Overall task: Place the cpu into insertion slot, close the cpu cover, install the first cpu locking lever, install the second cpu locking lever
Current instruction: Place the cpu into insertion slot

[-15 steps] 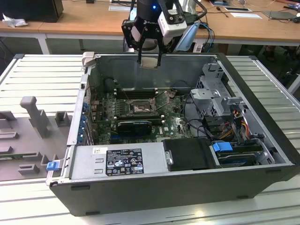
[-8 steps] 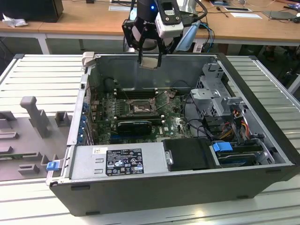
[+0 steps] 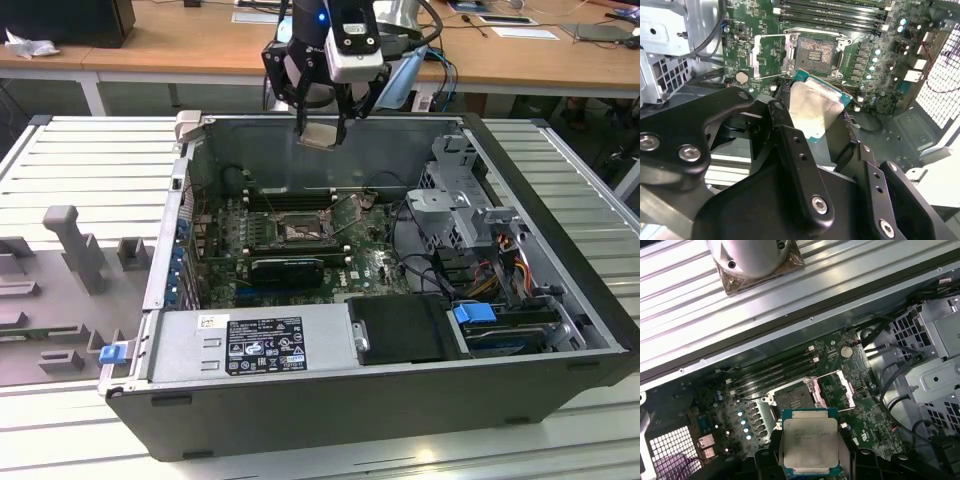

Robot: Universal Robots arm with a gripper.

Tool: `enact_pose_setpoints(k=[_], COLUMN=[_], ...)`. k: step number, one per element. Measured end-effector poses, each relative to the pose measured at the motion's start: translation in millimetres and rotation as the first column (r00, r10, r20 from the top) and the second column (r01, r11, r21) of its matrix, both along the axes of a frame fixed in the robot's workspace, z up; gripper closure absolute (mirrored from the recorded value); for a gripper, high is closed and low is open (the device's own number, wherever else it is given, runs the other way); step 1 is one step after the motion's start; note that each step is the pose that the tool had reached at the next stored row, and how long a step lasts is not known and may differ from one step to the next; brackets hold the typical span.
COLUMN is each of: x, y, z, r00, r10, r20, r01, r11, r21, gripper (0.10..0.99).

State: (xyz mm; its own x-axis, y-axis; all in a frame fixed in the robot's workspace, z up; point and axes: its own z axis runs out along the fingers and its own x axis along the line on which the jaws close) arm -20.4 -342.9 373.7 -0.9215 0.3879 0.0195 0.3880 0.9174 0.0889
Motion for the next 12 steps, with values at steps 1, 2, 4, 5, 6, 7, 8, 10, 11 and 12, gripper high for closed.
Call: enact_pose_setpoints(k=[1,2,4,5,6,7,8,10,11,12], x=[0.0,0.0,0.0,0.0,0.0,0.0,0.0,0.0,0.0,0.0], y=[0.0,0.0,0.0,0.0,0.0,0.0,0.0,0.0,0.0,0.0], z=[-0.3,-0.5,-0.7,-0.7,-0.8,-0.9,-1.0,-1.3,-1.4,-1.5], r00=[0.9998,0.9993,0.9987,0.9983,0.9978,0.9973,0.9968,0.9942,0.9932,0.9923], r10=[-0.018,-0.038,-0.051,-0.059,-0.066,-0.073,-0.08,-0.108,-0.117,-0.124], r20=[0.0,0.0,0.0,0.0,0.0,0.0,0.0001,0.0,0.0001,0.0], r01=[0.018,0.038,0.051,0.059,0.066,0.073,0.08,0.108,0.117,0.124], r11=[0.9998,0.9993,0.9987,0.9983,0.9978,0.9973,0.9968,0.9942,0.9932,0.9923], r21=[0.0,0.0,0.0,0.0,0.0,0.0,0.0,0.0,0.0,0.0], gripper=[0.557,0.557,0.557,0.557,0.557,0.557,0.557,0.557,0.557,0.557])
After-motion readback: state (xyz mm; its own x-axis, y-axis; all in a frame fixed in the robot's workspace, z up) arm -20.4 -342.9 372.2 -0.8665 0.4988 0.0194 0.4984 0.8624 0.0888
